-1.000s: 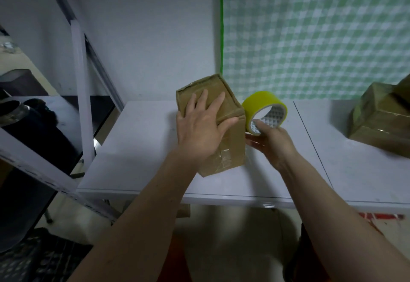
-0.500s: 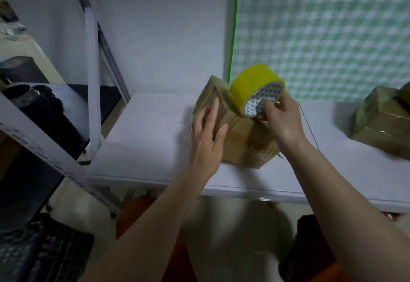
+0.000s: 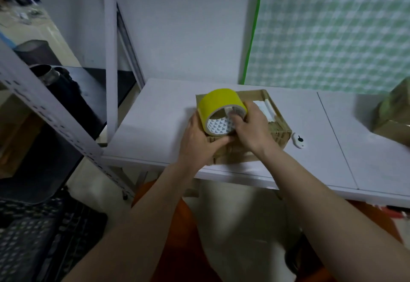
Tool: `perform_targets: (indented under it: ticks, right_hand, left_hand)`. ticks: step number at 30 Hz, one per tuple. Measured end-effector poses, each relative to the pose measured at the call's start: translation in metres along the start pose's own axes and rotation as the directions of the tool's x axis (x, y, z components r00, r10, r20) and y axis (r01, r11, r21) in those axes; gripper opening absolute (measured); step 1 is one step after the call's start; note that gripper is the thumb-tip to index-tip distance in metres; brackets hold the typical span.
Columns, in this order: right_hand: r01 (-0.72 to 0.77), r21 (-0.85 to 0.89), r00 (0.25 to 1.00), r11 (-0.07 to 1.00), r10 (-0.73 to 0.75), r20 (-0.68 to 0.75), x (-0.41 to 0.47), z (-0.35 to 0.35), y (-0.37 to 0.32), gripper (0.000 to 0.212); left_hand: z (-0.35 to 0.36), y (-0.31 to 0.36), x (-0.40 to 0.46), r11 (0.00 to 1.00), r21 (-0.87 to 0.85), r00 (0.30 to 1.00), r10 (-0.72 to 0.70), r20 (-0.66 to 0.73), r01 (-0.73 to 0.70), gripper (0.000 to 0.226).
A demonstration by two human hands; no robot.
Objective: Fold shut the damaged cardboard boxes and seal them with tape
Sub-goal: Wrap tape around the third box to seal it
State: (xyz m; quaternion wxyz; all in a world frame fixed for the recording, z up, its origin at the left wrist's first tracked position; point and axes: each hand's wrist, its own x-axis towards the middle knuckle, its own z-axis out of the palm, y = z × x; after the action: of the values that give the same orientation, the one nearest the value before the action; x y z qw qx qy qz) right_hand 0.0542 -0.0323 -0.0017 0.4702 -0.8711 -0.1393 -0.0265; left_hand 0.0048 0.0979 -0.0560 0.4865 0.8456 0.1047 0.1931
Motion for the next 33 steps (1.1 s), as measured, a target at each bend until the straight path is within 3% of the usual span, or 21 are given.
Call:
perform_targets:
  ticks: [4, 7, 12, 17, 26, 28, 30, 33]
  right_hand:
    - [-0.036, -0.057, 0.997, 0.998, 0.031, -0.076, 0.013, -0.018, 0.007, 0.016]
    - [-0.096, -0.107, 0.975, 0.99, 0.072, -0.21, 0.019, -0.044, 0.02, 0.021]
    - [-0.081, -0.041, 0.982, 0.996, 0.072, -0.176, 0.019, -0.047, 0.028, 0.019]
    - [-0.133, 0.038, 0.98, 0.99, 0.137, -0.142, 0.018, -0.048, 0.03, 0.015]
    - [-0.008, -0.092, 0.994, 0.996, -0.001, -0.105, 0.02, -0.051, 0.03, 0.018]
    - [0.02, -0.128, 0.985, 0.992, -0.041, -0.167, 0.025, -0.063, 0.034, 0.025]
    - [-0.024, -0.138, 0.966, 0.99, -0.012, -0.258, 0.032, -0.078, 0.041, 0.03]
    - [-0.076, -0.075, 0.965, 0.994, 0.054, -0.258, 0.036, -0.084, 0.049, 0.023]
  left_hand:
    - [-0.003, 0.001, 0.003, 0.958, 0.251, 0.99, 0.131, 0.06, -0.142, 0.111]
    - [-0.004, 0.004, 0.002, 0.941, 0.277, 0.979, 0.17, 0.116, -0.196, 0.112]
    - [-0.005, 0.007, 0.005, 0.912, 0.348, 0.975, 0.188, 0.121, -0.219, 0.114]
    - [0.01, 0.032, 0.012, 0.679, 0.698, 0.973, 0.181, 0.142, -0.228, 0.114]
    - [0.022, 0.036, 0.015, 0.641, 0.742, 0.975, 0.053, 0.214, -0.198, 0.099]
    - [0.021, 0.037, 0.015, 0.638, 0.745, 0.975, 0.035, 0.221, -0.192, 0.099]
    - [0.021, 0.036, 0.014, 0.648, 0.739, 0.975, 0.024, 0.219, -0.183, 0.1]
    - [0.019, 0.035, 0.013, 0.656, 0.734, 0.976, 0.023, 0.216, -0.178, 0.103]
